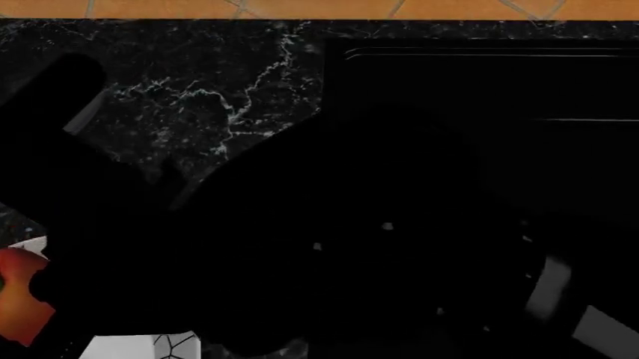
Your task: Pick the bell pepper from the sink and place it on the plate located on the counter
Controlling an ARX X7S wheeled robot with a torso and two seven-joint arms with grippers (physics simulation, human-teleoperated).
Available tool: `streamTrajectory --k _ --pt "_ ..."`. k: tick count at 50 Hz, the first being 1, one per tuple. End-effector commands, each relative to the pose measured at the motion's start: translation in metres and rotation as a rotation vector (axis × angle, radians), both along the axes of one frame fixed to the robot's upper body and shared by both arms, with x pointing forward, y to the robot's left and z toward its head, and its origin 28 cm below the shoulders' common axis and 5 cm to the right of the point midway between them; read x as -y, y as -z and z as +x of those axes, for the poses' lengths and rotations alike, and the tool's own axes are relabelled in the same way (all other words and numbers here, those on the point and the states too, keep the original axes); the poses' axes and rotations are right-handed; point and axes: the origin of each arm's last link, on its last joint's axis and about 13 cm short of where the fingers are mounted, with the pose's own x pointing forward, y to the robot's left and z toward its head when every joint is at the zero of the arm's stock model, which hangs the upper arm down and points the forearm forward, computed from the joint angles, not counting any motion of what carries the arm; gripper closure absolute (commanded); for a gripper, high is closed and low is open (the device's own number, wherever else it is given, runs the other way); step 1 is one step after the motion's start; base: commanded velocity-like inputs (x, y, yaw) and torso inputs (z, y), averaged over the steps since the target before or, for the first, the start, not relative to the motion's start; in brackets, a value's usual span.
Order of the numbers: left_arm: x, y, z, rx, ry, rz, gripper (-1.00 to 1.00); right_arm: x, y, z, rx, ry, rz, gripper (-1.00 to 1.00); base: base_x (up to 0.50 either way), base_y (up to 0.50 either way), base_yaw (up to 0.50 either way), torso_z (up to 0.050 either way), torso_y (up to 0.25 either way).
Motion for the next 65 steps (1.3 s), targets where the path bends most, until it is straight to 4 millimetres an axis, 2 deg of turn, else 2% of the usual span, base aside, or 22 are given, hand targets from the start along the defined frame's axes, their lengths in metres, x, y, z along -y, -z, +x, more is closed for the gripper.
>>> streamTrajectory --k 1,19,65 --pt "0.0 0.001 0.0 0.0 -0.002 -0.002 -1.0 -0.006 0.005 0.002 -0.001 -0.023 -0.016 1.0 0.0 0.0 0.0 0.0 0.0" --pt "-0.003 0.002 -0.001 -0.003 -0.008 0.001 -1.0 -0.015 0.021 0.006 -0.039 -0.04 -0.022 1.0 0.0 0.0 0.0 0.0 0.0" --pt "-0.004 0.01 -0.001 -0.017 -0.013 -0.008 -1.0 -0.018 0.044 0.025 -0.091 -0.016 -0.039 1.0 0.0 0.0 0.0 0.0 0.0"
